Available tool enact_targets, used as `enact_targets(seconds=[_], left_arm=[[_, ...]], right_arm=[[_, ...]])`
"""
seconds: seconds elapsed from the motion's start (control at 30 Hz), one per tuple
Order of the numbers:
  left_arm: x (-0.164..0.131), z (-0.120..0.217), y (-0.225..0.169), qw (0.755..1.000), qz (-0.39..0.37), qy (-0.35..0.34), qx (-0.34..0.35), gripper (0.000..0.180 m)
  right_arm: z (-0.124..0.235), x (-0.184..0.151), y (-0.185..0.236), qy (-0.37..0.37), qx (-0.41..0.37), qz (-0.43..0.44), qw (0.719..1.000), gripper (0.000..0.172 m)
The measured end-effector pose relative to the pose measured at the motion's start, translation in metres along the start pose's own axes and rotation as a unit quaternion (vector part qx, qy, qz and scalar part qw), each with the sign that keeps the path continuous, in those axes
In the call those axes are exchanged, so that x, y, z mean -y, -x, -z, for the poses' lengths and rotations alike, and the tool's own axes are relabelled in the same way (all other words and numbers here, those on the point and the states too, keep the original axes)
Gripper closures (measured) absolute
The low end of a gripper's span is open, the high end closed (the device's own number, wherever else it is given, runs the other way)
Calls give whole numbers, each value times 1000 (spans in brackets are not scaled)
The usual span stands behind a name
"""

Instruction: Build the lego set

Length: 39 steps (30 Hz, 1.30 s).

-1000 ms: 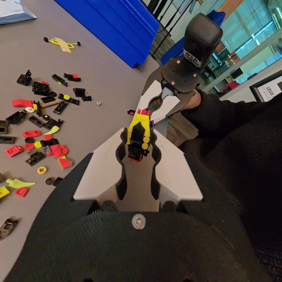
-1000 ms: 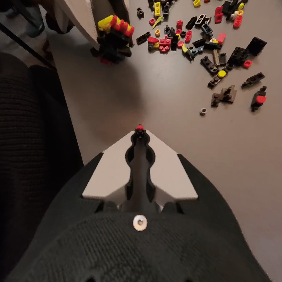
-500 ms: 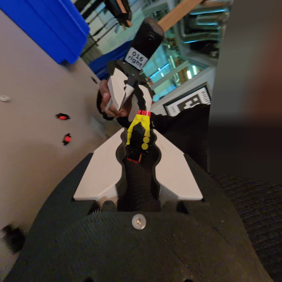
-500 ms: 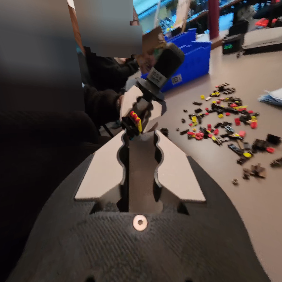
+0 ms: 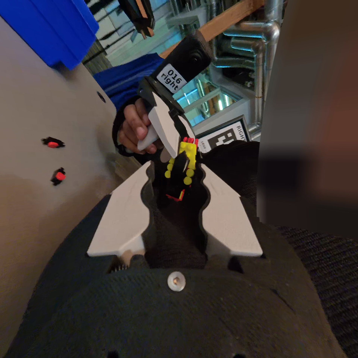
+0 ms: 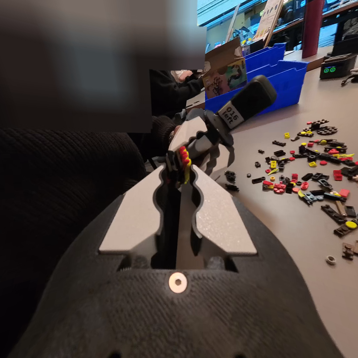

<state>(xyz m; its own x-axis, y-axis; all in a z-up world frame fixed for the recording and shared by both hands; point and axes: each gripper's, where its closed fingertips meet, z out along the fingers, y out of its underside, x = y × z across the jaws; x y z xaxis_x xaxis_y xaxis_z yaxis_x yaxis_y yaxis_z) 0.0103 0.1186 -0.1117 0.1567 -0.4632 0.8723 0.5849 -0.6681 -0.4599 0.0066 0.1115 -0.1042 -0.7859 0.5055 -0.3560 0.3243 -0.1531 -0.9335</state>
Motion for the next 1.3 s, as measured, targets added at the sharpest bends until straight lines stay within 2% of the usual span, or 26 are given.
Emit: enact_targets(seconds=[0.03, 0.13, 0.23, 0.3, 0.37, 0.5, 0.77, 0.87, 0.97, 1.1, 1.3], left_arm=[[3, 4, 0, 1000, -19, -5, 10, 130], [6, 13, 11, 988, -118, 7, 97, 128], [2, 13, 26, 946, -246, 47, 206, 135], [3, 9, 28, 930, -280, 48, 234, 142], [8, 7, 25, 927, -288, 28, 237, 156], [5, 10, 31, 922, -292, 45, 249, 155], [1, 7, 31, 927, -289, 49, 235, 159], [8, 15, 35, 921, -297, 36, 249, 159], [15, 25, 41, 916, -297, 29, 269, 159], [18, 32, 51, 910, -290, 27, 296, 159], [14, 30, 56, 919, -272, 32, 282, 159]], right_arm=[[2, 0, -4, 0, -10, -1, 1000, 150], [5, -4, -18, 13, -52, -7, 999, 151], [4, -11, -30, 29, -81, -26, 996, 150], [2, -16, -34, 43, -93, -37, 994, 150], [0, -19, -36, 50, -102, -39, 993, 150], [0, -19, -38, 55, -117, -34, 991, 150], [1, -13, -34, 30, -91, -52, 994, 150], [14, -1, -41, -2, -105, -61, 993, 144], [37, 1, -58, -9, -153, -92, 984, 151], [52, -33, -68, 80, -208, -110, 968, 148], [47, -90, -71, 261, -237, 22, 936, 150]])
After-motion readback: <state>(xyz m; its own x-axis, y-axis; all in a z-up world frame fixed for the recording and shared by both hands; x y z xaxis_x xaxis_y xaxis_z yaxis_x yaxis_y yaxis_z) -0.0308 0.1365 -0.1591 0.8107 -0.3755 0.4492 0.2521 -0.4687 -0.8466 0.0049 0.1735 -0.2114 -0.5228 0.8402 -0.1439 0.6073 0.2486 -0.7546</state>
